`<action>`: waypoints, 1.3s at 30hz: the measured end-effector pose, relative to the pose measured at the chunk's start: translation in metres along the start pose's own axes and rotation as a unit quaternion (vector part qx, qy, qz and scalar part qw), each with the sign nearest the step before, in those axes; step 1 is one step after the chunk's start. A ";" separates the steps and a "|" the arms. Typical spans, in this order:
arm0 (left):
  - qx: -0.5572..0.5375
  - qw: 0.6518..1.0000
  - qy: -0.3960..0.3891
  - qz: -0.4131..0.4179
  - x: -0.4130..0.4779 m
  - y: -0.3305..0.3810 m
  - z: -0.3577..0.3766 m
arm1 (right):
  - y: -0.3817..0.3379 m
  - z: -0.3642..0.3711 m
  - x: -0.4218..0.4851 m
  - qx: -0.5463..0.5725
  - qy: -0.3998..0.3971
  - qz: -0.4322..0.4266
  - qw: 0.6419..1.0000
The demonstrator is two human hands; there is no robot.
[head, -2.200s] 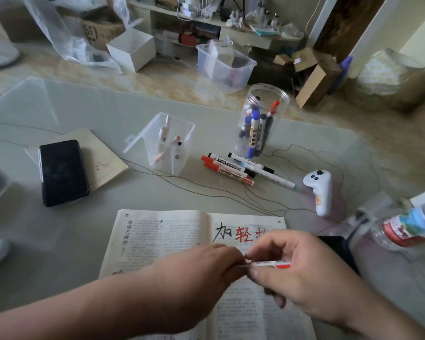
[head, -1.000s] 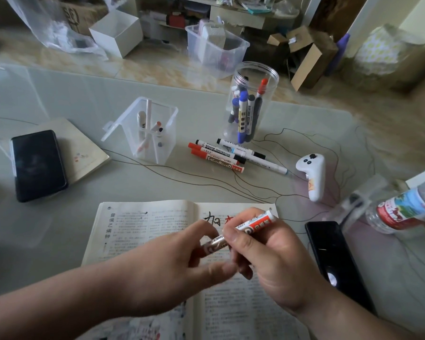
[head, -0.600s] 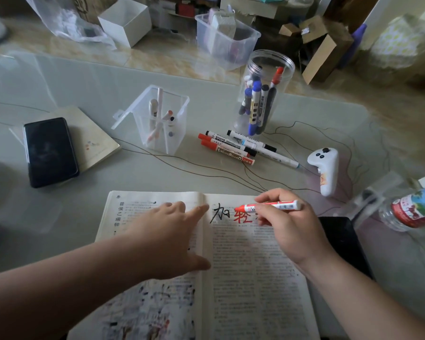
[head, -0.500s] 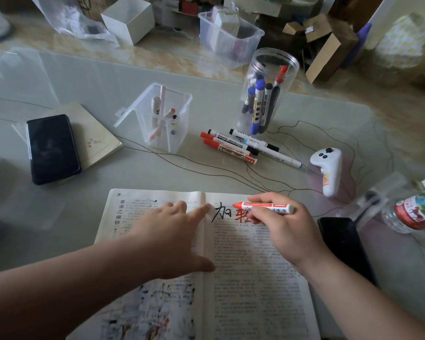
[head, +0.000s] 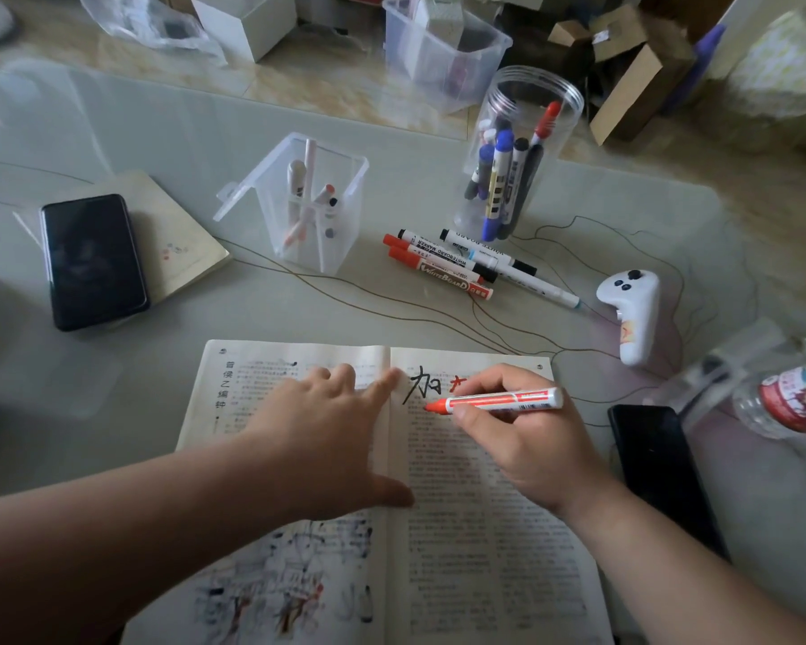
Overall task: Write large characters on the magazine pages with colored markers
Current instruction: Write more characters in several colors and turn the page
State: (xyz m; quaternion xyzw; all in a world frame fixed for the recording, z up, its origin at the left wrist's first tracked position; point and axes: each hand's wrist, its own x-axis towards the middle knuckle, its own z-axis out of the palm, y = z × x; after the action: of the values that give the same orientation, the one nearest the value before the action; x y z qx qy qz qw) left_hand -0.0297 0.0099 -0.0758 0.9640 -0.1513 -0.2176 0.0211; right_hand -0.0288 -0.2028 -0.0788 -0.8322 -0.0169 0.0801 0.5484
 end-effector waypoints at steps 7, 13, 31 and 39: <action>0.001 1.000 0.003 0.004 0.003 -0.002 -0.001 | 0.000 0.006 -0.003 -0.022 0.012 0.009 1.000; 0.007 1.000 0.007 0.004 0.002 -0.001 0.000 | -0.001 0.006 -0.005 -0.034 0.008 0.003 0.999; -0.003 1.000 -0.013 -0.002 0.003 0.001 -0.003 | -0.004 0.005 -0.005 -0.059 -0.044 0.004 0.997; -0.006 1.000 -0.018 -0.003 0.003 0.001 -0.003 | -0.003 0.003 -0.001 -0.066 -0.064 0.033 0.995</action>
State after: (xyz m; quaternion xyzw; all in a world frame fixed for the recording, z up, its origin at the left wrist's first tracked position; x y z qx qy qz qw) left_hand -0.0260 0.0082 -0.0739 0.9602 -0.1471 -0.2361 0.0235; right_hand -0.0303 -0.1995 -0.0772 -0.8598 -0.0298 0.1502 0.4871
